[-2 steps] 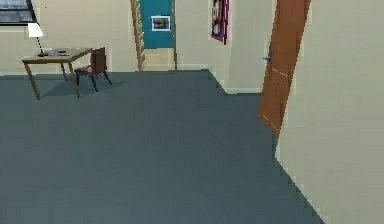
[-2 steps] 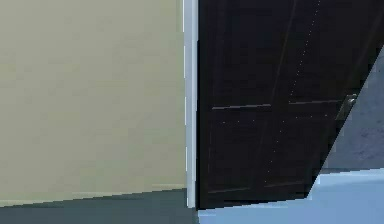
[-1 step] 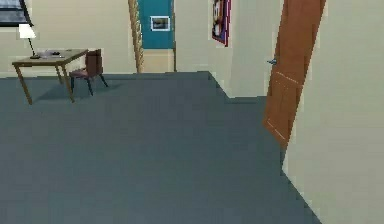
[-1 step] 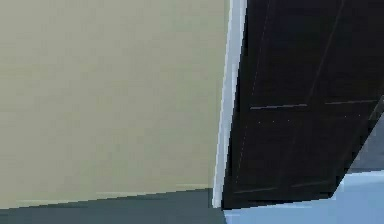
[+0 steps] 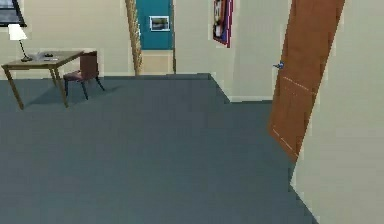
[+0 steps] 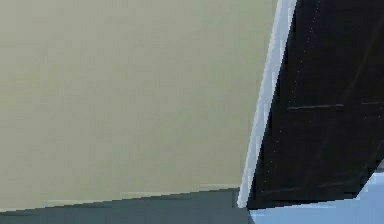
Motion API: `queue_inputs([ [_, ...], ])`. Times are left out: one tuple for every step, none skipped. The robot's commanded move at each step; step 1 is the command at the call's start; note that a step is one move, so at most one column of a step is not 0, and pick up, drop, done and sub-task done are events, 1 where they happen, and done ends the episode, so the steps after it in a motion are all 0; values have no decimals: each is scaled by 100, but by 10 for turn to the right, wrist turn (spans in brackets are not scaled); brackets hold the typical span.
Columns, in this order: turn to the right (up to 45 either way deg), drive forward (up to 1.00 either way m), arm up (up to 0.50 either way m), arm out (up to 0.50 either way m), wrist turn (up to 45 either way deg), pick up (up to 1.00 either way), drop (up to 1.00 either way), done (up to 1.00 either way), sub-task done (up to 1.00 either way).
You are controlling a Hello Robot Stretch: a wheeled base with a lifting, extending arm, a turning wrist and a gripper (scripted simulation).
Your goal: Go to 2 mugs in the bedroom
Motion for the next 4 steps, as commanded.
queue_inputs([
  [90, 0, 0, 0, 0, 0, 0, 0, 0],
  [0, 100, 0, 0, 0, 0, 0, 0, 0],
  [0, 100, 0, 0, 0, 0, 0, 0, 0],
  [0, 45, 0, 0, 0, 0, 0, 0, 0],
])
